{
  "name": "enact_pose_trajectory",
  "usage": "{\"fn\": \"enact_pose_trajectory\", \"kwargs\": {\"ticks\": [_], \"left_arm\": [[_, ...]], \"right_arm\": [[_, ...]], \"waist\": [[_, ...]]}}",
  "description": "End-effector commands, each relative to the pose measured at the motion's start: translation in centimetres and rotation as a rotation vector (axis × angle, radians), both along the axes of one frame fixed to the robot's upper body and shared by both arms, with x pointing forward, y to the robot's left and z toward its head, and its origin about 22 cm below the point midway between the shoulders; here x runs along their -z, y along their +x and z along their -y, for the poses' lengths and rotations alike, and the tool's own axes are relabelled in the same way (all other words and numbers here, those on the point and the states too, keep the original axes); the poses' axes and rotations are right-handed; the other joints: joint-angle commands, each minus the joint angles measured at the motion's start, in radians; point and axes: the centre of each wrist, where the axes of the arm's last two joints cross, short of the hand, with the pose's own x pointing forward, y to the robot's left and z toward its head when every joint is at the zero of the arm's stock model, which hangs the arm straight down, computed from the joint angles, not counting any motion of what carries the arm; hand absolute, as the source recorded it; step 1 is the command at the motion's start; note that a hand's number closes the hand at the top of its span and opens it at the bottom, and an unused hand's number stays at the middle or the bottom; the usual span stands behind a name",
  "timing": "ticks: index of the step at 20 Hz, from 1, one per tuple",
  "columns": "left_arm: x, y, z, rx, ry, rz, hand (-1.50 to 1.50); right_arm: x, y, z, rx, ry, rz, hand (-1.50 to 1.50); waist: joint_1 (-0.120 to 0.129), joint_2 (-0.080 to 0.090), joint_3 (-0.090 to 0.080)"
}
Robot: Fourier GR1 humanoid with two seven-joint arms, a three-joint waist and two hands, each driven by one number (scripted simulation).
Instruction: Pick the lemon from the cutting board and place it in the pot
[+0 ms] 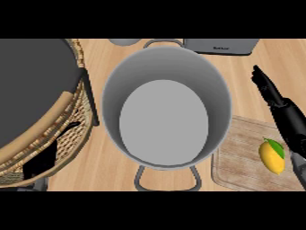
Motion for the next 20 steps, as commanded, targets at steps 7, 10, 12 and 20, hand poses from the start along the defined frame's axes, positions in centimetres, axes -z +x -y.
{"fn": "enact_pose_trajectory", "kwargs": {"ticks": [7,10,12,20], "left_arm": [[-2.5,-0.4,-11.1,-0.025,0.183,-0.209,0.0],[-2.4,-2.4,-12.8,-0.078,0.246,-0.28,0.0],[-1.9,-2.5,-11.8,-0.084,0.255,-0.295,0.0],[-3.0,-2.2,-12.3,-0.104,0.274,-0.306,0.0]], "right_arm": [[-0.8,-0.4,7.8,0.354,-0.474,0.0,1.5],[1.2,-0.9,6.2,0.69,-0.114,0.174,-1.5],[3.3,-2.0,3.4,0.666,-0.118,0.208,-1.5],[4.2,-5.5,3.0,0.626,-0.327,0.104,-1.5]], "waist": [[-0.108,0.003,-0.012],[-0.146,-0.009,0.014],[-0.123,-0.005,0.011],[-0.123,-0.005,0.004]]}}
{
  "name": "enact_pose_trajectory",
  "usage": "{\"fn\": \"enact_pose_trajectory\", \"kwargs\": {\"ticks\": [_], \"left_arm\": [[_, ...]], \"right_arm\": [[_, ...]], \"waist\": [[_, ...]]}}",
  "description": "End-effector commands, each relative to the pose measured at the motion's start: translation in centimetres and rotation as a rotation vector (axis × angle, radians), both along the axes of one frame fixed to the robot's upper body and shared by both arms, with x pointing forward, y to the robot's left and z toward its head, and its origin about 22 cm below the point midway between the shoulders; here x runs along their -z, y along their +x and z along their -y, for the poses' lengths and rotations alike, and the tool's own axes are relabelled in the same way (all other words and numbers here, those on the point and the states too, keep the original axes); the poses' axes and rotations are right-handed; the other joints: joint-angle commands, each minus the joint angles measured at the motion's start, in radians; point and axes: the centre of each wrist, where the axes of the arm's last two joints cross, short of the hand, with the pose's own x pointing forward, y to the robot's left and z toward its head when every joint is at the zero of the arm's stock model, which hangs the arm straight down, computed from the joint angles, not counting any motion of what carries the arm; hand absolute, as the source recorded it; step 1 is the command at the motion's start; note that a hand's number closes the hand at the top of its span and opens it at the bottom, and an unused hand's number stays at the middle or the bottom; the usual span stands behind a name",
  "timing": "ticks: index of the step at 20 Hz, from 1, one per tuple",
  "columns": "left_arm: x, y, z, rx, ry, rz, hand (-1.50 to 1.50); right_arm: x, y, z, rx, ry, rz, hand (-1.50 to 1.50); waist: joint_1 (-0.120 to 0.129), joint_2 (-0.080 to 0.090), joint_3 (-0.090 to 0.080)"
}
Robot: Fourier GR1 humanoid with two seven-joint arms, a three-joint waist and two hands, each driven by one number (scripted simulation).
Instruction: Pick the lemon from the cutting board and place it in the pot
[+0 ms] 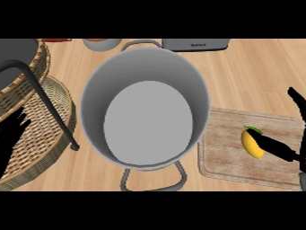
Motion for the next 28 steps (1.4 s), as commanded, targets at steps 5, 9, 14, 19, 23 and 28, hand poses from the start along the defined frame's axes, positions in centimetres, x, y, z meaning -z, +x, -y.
{"fn": "enact_pose_trajectory", "kwargs": {"ticks": [5,9,14,19,23,28], "left_arm": [[-0.1,-1.7,-2.9,-0.147,0.261,-0.198,0.0],[-0.9,-0.7,-2.4,-0.134,0.252,-0.176,0.0],[-0.7,-0.5,-2.2,-0.115,0.267,-0.183,0.0],[-0.4,0.5,-0.4,-0.098,0.266,-0.174,0.0],[-1.0,1.4,-0.6,-0.113,0.273,-0.177,0.0],[-0.9,1.8,0.0,-0.103,0.282,-0.172,0.0]], "right_arm": [[-0.4,-3.2,2.9,0.099,-0.223,-0.292,-1.5],[-2.0,-3.4,3.2,0.09,-0.313,-0.482,-1.5],[-2.2,-4.6,1.5,0.051,-0.329,-0.756,-1.5],[-4.5,-4.0,-0.8,0.089,-0.341,-0.857,-1.5],[-6.3,-3.5,-2.1,0.152,-0.326,-0.89,-1.5],[-6.7,-2.6,-2.9,0.188,-0.279,-0.92,-1.5]], "waist": [[-0.003,0.01,0.006],[0.005,0.015,0.006],[0.02,0.02,0.007],[0.039,0.017,0.011],[0.041,0.017,0.013],[0.055,0.017,0.015]]}}
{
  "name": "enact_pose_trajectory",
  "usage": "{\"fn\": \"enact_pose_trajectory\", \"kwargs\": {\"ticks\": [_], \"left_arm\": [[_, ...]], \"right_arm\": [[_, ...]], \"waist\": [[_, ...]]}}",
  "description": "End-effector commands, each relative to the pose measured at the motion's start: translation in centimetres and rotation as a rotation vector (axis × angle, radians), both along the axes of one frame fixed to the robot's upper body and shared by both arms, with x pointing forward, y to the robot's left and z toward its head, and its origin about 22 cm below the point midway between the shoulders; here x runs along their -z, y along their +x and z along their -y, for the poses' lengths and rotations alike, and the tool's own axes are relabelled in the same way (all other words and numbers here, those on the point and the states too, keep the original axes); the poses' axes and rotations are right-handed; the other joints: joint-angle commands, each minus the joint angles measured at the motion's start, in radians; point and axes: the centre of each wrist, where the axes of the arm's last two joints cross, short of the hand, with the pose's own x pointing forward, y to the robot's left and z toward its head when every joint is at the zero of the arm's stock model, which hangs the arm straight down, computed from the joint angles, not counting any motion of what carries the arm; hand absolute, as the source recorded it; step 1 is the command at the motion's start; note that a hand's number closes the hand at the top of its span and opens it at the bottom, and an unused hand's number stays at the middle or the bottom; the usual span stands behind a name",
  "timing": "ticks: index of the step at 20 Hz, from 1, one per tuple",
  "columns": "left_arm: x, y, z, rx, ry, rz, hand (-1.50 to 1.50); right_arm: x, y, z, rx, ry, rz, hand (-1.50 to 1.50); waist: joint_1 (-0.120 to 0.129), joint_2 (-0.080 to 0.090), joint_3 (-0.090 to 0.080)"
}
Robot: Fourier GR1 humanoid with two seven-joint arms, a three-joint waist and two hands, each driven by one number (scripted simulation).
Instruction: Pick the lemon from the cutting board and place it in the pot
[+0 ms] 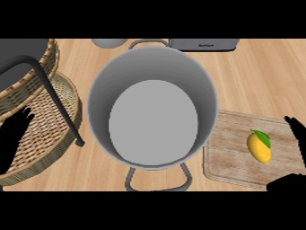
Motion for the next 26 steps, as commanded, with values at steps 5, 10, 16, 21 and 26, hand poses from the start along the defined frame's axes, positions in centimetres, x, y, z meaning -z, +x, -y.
{"fn": "enact_pose_trajectory", "kwargs": {"ticks": [5,10,16,21,26], "left_arm": [[-1.0,1.1,-0.1,-0.158,0.23,-0.177,0.0],[-1.0,1.5,0.0,-0.154,0.246,-0.17,0.0],[-1.2,1.2,-0.8,-0.165,0.241,-0.178,0.0],[-0.7,1.2,-0.3,-0.159,0.238,-0.183,0.0],[-2.5,2.6,-0.2,-0.163,0.25,-0.161,0.0]], "right_arm": [[-0.8,0.9,-1.0,0.04,-0.023,-0.063,-1.5],[1.1,0.9,-1.3,0.046,-0.018,-0.076,-1.5],[2.9,1.3,-1.8,0.051,-0.049,-0.068,-1.5],[3.5,2.5,-2.1,0.075,-0.054,-0.116,-1.5],[4.1,3.6,-2.3,0.085,-0.032,-0.13,-1.5]], "waist": [[0.01,0.006,0.019],[0.007,0.007,0.02],[0.012,0.005,0.02],[0.019,0.006,0.019],[0.018,0.007,0.021]]}}
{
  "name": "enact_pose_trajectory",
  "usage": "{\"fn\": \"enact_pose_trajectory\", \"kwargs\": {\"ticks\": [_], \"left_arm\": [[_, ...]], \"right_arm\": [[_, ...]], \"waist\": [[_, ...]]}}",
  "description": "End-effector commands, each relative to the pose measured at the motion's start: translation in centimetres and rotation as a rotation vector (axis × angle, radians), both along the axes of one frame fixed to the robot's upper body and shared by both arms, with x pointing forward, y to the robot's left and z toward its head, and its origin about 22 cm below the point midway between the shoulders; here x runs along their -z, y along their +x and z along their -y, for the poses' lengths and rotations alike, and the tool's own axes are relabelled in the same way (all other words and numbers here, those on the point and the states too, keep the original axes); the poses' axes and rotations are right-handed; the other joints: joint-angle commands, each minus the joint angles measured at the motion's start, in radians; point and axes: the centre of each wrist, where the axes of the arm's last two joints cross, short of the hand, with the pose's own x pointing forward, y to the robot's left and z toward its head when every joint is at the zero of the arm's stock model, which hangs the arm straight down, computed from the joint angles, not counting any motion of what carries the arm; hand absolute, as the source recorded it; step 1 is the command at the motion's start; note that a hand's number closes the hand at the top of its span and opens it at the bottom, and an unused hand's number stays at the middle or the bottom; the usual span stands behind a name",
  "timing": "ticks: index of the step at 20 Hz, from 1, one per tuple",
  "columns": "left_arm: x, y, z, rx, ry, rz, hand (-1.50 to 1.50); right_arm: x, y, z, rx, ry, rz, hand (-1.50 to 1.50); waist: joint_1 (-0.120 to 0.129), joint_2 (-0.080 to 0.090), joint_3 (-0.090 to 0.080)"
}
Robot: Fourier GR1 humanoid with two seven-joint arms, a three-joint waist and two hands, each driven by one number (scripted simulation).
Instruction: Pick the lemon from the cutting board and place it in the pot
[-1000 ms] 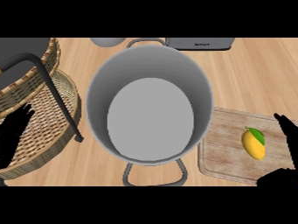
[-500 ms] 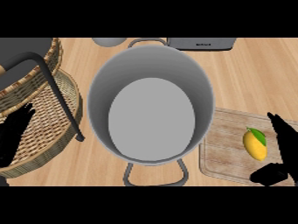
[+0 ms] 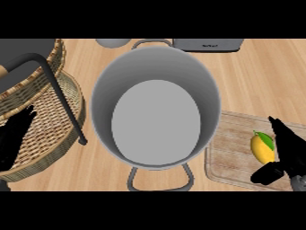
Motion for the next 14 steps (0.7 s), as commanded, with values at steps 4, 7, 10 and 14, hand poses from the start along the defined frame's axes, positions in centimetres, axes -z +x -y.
{"fn": "enact_pose_trajectory", "kwargs": {"ticks": [4,7,10,14], "left_arm": [[-1.5,1.0,-1.5,-0.171,0.2,-0.181,0.0],[-1.2,0.9,-1.0,-0.167,0.216,-0.164,0.0],[-0.6,0.3,-0.4,-0.16,0.202,-0.18,0.0],[-1.2,1.1,-0.6,-0.161,0.214,-0.174,0.0]], "right_arm": [[1.3,0.8,0.1,0.018,0.02,-0.034,-1.5],[0.6,2.3,1.0,0.039,0.033,-0.019,-1.5],[2.2,1.5,0.8,0.041,0.038,-0.033,-1.5],[3.3,1.7,0.1,0.032,0.055,-0.045,-1.5]], "waist": [[-0.009,0.004,0.012],[-0.002,0.006,0.013],[-0.005,0.004,0.013],[-0.01,0.004,0.012]]}}
